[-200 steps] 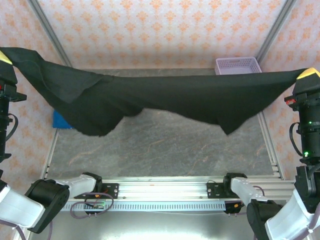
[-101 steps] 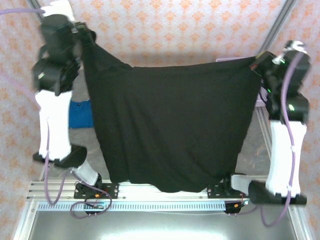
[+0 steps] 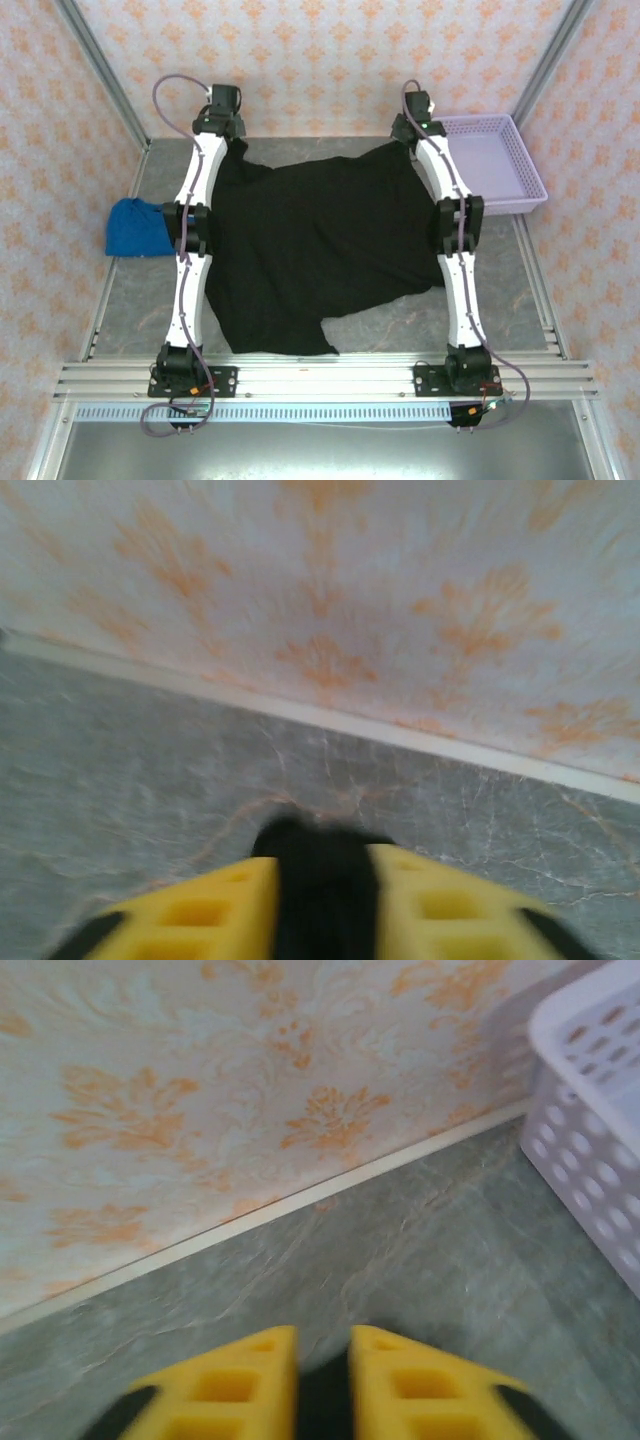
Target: Fold the inside-out t-shirt
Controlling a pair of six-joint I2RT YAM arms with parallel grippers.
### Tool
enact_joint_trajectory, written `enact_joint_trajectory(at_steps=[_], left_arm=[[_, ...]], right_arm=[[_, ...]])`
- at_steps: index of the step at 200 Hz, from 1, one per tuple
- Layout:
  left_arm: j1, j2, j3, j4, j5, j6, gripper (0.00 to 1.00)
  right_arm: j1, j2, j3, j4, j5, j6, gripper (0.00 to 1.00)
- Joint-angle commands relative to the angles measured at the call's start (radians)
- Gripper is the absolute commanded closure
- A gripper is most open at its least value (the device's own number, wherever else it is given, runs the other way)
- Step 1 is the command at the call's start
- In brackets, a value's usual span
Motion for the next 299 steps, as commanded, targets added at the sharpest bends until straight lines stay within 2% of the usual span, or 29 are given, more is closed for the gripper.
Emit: enact_joint_trajectory(at_steps=[1,18,41,50,63,87,102,121,142,170,216,252,299], left_arm=[[0.011,-0.118,0.043,0.119,0.090,-0.096,0.50],[0.018,-0.178,0.014,0.084,0.135,-0.110,0.36],[0.017,-0.293,-0.053,-0.048,0.174,-0.135,0.31],[0.016,-0.361,-0.133,-0.095,0.185,-0.161,0.31],[0.010,-0.506,-0.370,-0.071,0.219,-0.192,0.31],[-0.024,-0.859,-0.974,0.173,0.279,-0.276,0.31],[-0.051,-1.040,-1.285,0.304,0.295,-0.317,0.30],[-0.080,-1.169,-1.555,0.347,0.283,-0.332,0.30],[-0.091,-1.170,-1.711,0.401,0.306,-0.340,0.30],[-0.092,-1.029,-1.679,0.418,0.288,-0.309,0.30],[-0.099,-0.740,-1.481,0.382,0.273,-0.258,0.30],[-0.109,-0.506,-1.200,0.266,0.280,-0.205,0.30],[-0.113,-0.199,-0.668,0.000,0.292,-0.134,0.29]], right_arm=[[-0.004,-0.050,0.119,-0.121,0.066,-0.043,0.67],[0.009,-0.148,-0.003,-0.139,0.073,-0.078,0.63],[0.038,-0.356,-0.305,-0.111,0.050,-0.125,0.58],[0.045,-0.447,-0.451,-0.094,0.015,-0.129,0.57],[0.061,-0.589,-0.684,-0.065,-0.006,-0.123,0.57],[0.083,-0.831,-1.094,-0.019,-0.035,-0.087,0.55],[0.081,-0.938,-1.288,-0.014,-0.053,-0.055,0.53],[0.074,-0.981,-1.423,-0.027,-0.071,-0.038,0.52],[0.028,-0.931,-1.480,0.019,-0.128,-0.013,0.53],[-0.024,-0.866,-1.501,0.023,-0.121,-0.002,0.56],[-0.071,-0.865,-1.564,0.008,-0.039,0.041,0.57],[-0.087,-0.872,-1.576,0.003,-0.027,0.070,0.58],[-0.086,-0.897,-1.598,0.040,-0.078,0.128,0.58]])
